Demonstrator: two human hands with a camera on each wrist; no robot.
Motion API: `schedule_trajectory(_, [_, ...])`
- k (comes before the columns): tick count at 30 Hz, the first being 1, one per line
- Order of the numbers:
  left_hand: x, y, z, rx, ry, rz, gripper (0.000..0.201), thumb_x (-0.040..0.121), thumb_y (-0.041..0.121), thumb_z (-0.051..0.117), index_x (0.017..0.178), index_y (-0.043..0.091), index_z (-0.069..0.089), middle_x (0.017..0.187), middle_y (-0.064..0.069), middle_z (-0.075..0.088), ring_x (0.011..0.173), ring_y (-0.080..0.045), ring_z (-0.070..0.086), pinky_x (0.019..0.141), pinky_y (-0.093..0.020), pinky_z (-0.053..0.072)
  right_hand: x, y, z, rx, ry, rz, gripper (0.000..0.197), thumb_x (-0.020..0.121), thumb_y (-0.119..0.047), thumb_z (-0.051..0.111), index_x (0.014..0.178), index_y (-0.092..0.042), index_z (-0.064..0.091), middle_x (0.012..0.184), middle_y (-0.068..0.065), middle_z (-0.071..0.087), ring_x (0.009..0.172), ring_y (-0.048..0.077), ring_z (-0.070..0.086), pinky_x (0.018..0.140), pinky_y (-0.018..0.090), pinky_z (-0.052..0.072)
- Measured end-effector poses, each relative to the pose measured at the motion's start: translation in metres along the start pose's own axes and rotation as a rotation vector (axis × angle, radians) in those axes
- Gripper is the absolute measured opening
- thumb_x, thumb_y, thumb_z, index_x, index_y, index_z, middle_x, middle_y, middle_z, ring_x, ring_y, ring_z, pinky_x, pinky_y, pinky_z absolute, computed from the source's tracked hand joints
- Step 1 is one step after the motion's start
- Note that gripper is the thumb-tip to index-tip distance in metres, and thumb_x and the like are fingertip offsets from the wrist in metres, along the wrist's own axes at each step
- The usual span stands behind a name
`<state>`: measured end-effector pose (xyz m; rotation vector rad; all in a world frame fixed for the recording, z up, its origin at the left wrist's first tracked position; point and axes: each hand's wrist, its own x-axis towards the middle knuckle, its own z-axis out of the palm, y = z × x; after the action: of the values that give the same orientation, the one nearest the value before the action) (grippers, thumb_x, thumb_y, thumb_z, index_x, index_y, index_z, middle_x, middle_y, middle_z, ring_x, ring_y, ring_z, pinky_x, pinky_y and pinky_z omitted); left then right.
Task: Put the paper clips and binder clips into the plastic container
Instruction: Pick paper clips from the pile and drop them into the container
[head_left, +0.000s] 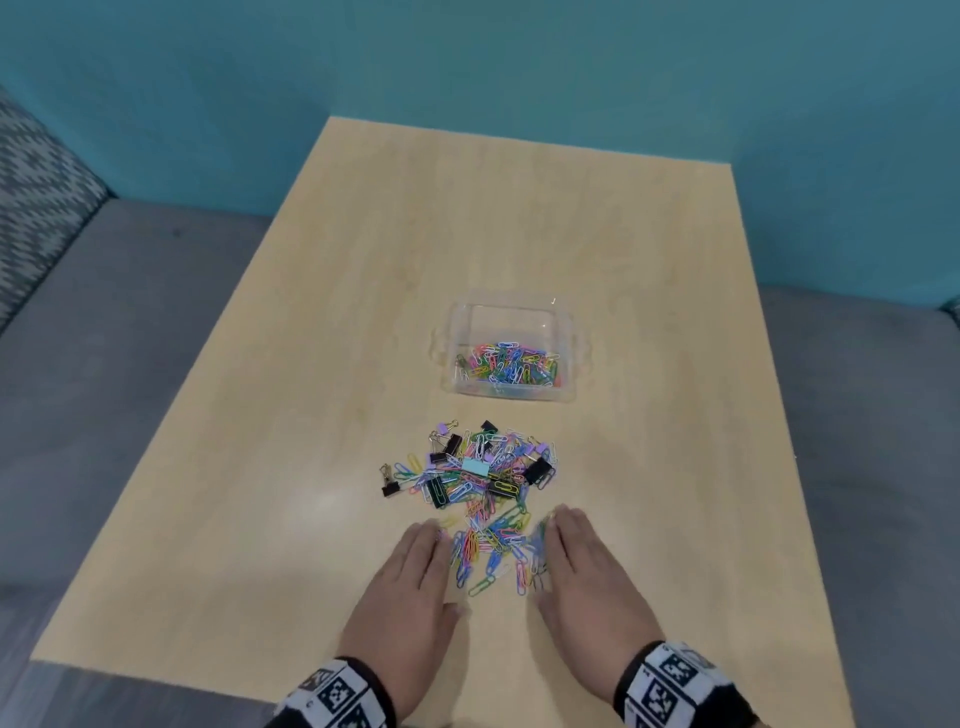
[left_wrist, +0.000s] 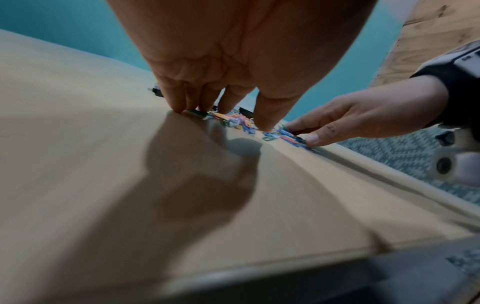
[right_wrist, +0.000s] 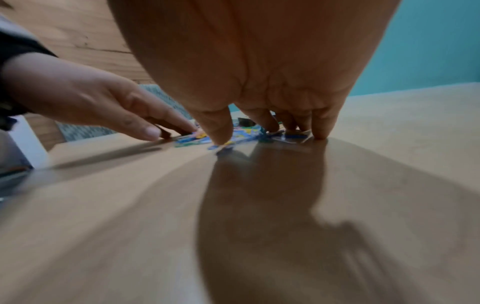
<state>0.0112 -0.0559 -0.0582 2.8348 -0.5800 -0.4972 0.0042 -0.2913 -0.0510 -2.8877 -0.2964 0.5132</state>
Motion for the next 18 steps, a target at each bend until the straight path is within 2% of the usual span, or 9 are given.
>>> schedule_trajectory(3, [-0.003, 0.008, -0.003, -0.089, 0.072, 0.031, 0.066, 0.071, 0.035, 0.067, 0.131, 0.014, 0.048, 0.134, -0.006, 0.049, 0.117, -0.027, 0.048, 0.093, -0.038, 0.048, -0.01, -0.004, -0.004, 0.092, 0.052, -0.1, 0.058, 0.087, -0.032, 0.048, 0.139, -0.007, 0.041, 0.147, 0.012, 0.039, 0.139, 0.029, 0.032, 0.112, 0.039, 0.029])
schedule_trajectory(5, [-0.003, 0.007, -0.007, -0.144, 0.099, -0.018, 0.073, 0.066, 0.031, 0.075, 0.131, 0.019, 0.045, 0.129, -0.003, 0.047, 0.107, -0.024, 0.047, 0.088, -0.036, 0.05, -0.016, 0.001, -0.009, 0.165, 0.082, -0.041, 0.06, 0.083, -0.028, 0.061, 0.138, -0.014, 0.041, 0.141, 0.006, 0.042, 0.13, 0.029, 0.041, 0.106, 0.037, 0.039])
schedule_trajectory(7, [0.0, 0.005, -0.009, -0.158, 0.094, -0.048, 0.077, 0.067, 0.032, 0.075, 0.134, 0.022, 0.039, 0.128, -0.002, 0.044, 0.104, -0.023, 0.043, 0.089, -0.035, 0.048, -0.022, 0.004, -0.015, 0.177, 0.056, 0.075, 0.071, 0.081, -0.036, 0.064, 0.143, -0.02, 0.032, 0.136, 0.0, 0.038, 0.117, 0.027, 0.044, 0.096, 0.034, 0.045])
schedule_trajectory(9, [0.009, 0.006, -0.009, -0.135, 0.076, -0.03, 0.08, 0.067, 0.032, 0.075, 0.137, 0.022, 0.036, 0.129, -0.003, 0.044, 0.105, -0.023, 0.039, 0.09, -0.036, 0.048, -0.019, 0.0, -0.015, 0.168, -0.024, 0.144, 0.083, 0.082, -0.046, 0.061, 0.149, -0.025, 0.016, 0.135, -0.002, 0.031, 0.112, 0.024, 0.037, 0.094, 0.032, 0.041])
schedule_trajectory(11, [0.022, 0.012, -0.009, -0.122, 0.071, -0.003, 0.081, 0.069, 0.032, 0.074, 0.139, 0.022, 0.035, 0.134, -0.005, 0.044, 0.109, -0.024, 0.036, 0.092, -0.037, 0.047, -0.008, -0.011, -0.015, 0.171, -0.028, 0.139, 0.086, 0.083, -0.047, 0.061, 0.149, -0.027, 0.01, 0.137, -0.001, 0.028, 0.113, 0.023, 0.033, 0.095, 0.031, 0.04])
schedule_trajectory(14, [0.043, 0.023, -0.014, -0.137, 0.067, 0.01, 0.074, 0.077, 0.031, 0.069, 0.141, 0.022, 0.033, 0.139, -0.004, 0.039, 0.114, -0.026, 0.036, 0.096, -0.035, 0.042, 0.016, -0.027, -0.016, 0.18, 0.003, 0.102, 0.076, 0.089, -0.041, 0.056, 0.149, -0.023, 0.014, 0.139, 0.002, 0.028, 0.115, 0.025, 0.032, 0.097, 0.031, 0.038])
schedule_trajectory(16, [0.055, 0.026, -0.016, -0.102, 0.068, 0.021, 0.066, 0.08, 0.03, 0.067, 0.138, 0.023, 0.037, 0.133, -0.005, 0.042, 0.108, -0.025, 0.039, 0.093, -0.034, 0.043, 0.031, -0.034, -0.018, 0.153, -0.002, 0.087, 0.068, 0.091, -0.033, 0.055, 0.148, -0.02, 0.019, 0.141, 0.006, 0.029, 0.114, 0.028, 0.034, 0.097, 0.033, 0.037])
schedule_trajectory(18, [0.064, 0.027, -0.017, -0.1, 0.068, 0.02, 0.056, 0.081, 0.028, 0.065, 0.133, 0.025, 0.042, 0.122, -0.004, 0.044, 0.099, -0.023, 0.04, 0.088, -0.033, 0.043, 0.04, -0.036, -0.018, 0.135, -0.005, 0.074, 0.06, 0.09, -0.022, 0.053, 0.144, -0.019, 0.027, 0.138, 0.008, 0.033, 0.109, 0.03, 0.038, 0.092, 0.036, 0.04])
